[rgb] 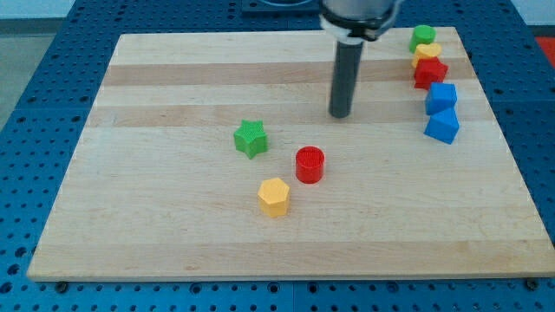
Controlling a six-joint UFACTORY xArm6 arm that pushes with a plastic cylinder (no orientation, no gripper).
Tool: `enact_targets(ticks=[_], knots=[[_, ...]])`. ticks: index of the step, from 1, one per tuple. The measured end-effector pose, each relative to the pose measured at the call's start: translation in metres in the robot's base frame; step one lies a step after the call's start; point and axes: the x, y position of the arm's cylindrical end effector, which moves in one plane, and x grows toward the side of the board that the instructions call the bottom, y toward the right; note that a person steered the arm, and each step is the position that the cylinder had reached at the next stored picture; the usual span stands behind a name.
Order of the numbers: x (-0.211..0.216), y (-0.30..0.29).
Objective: Move the green star and red circle a bit down
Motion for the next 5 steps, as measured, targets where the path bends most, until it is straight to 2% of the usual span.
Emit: enact_targets(ticks=[2,3,5], knots=[[0.000,-0.108],[0.007,-0.138],[0.034,-0.139]])
